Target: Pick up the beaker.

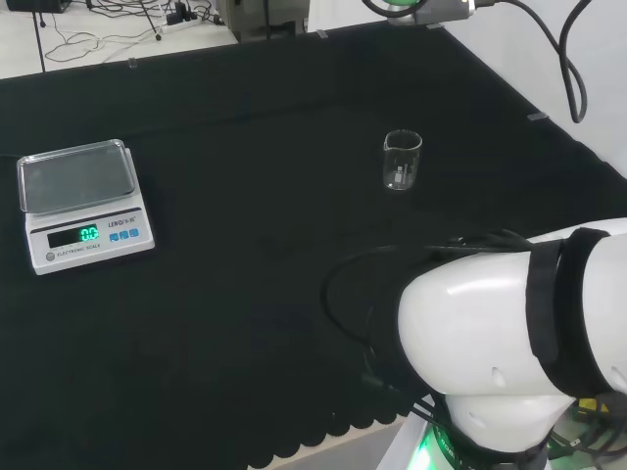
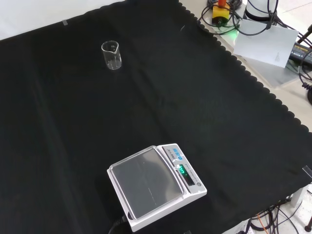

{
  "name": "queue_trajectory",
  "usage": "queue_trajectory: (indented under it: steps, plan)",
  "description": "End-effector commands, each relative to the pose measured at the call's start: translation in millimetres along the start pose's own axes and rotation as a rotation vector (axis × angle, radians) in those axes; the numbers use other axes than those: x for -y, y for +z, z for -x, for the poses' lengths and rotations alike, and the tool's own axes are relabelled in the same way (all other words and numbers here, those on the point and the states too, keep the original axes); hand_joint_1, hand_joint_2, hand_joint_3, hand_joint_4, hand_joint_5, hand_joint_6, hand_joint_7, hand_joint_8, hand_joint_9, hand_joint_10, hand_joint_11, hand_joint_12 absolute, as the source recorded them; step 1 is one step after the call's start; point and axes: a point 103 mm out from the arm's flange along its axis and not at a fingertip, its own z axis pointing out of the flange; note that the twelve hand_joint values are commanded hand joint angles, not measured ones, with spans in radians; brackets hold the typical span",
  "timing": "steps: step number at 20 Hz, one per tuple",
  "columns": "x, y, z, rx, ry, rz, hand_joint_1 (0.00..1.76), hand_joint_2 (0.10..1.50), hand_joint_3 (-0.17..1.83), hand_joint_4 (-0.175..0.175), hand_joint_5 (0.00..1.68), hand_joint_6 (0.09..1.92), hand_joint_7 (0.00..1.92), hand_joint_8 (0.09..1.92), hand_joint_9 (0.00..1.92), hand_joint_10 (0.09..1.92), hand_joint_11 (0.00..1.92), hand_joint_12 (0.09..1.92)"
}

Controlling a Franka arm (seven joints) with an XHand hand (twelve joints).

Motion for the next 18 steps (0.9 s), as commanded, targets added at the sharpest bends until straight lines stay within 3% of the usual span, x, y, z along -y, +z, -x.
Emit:
queue_trajectory:
  steps: [1,12,18]
  plan:
    - [-2.4,2.2,-2.8,0.008,0.001,0.007,0.61,0.64,0.26,0.011,0.18,0.09,0.15,0.71,0.19,0.90,0.00,1.51]
    - [-24.9,27.1,4.1,-0.006,0.014,-0.019,0.60,0.66,0.24,0.004,0.18,0.09,0.17,0.74,0.22,0.89,0.00,1.50]
    - [-48.5,55.3,26.9,-0.045,0.031,-0.053,0.61,0.67,0.23,0.008,0.14,0.09,0.16,0.74,0.22,0.88,0.00,1.50]
